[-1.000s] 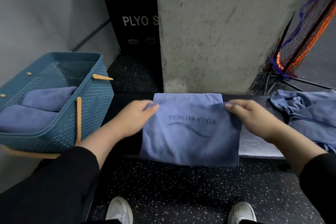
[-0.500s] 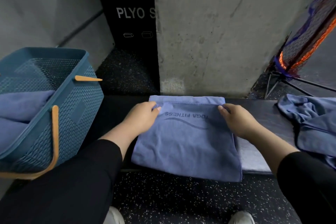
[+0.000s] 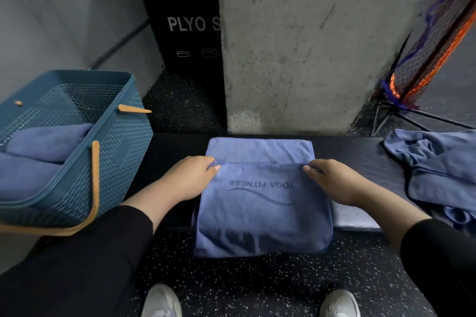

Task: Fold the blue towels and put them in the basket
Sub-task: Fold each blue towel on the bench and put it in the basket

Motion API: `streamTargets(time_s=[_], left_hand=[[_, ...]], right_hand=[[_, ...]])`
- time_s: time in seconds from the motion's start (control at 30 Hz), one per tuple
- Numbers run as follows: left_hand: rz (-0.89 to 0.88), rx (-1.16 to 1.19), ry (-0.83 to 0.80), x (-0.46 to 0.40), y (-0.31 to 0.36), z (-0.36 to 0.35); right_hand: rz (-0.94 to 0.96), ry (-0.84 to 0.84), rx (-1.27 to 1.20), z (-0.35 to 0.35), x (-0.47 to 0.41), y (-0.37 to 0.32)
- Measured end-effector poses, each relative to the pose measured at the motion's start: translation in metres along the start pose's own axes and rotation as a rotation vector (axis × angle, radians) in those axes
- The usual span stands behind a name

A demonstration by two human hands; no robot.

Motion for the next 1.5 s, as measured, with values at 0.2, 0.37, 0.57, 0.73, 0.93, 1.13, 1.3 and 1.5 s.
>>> streamTargets(time_s=[0.2,0.37,0.57,0.73,0.93,1.13,1.3,1.5], left_hand=[[-0.048,0.192,0.152,0.005,0.006,0.026],[-0.016,0.304,0.313,-0.020,0.005,0.041],[0.043,0.180,0.308,-0.067,-0.016,0.013],[-0.039,-0.043,0.231,-0.083,-0.029,-0.008],[-0.094,-0.055,0.217,-0.088,-0.026,-0.011],[-0.114,0.021,0.105,-0.086,-0.022,-0.009],[-0.153,0.024,0.115,-0.083,-0.018,-0.010],[-0.030,0.452,0.102,-0.080,-0.022,0.000]], right_hand=[[0.120,0.187,-0.121,0.024,0.011,-0.008],[0.073,0.362,-0.196,0.043,-0.011,-0.010],[0.004,0.297,-0.063,0.024,-0.062,0.001],[0.098,0.204,0.068,-0.001,-0.095,0.020],[0.172,0.315,0.197,-0.008,-0.100,0.027],[0.094,0.282,0.133,-0.007,-0.091,0.026],[0.053,0.219,-0.006,-0.002,-0.082,0.021],[0.036,0.179,-0.126,0.005,-0.078,0.016]])
Point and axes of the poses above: each hand's wrist, its own x-axis away from the middle knuckle, its own z-axis out of the back of the hand, y = z × x, the point moved 2 cm from there along -x, towards the middle knuckle, and after that the axes turned 2 degrees about -z, right-handed, at the moved point
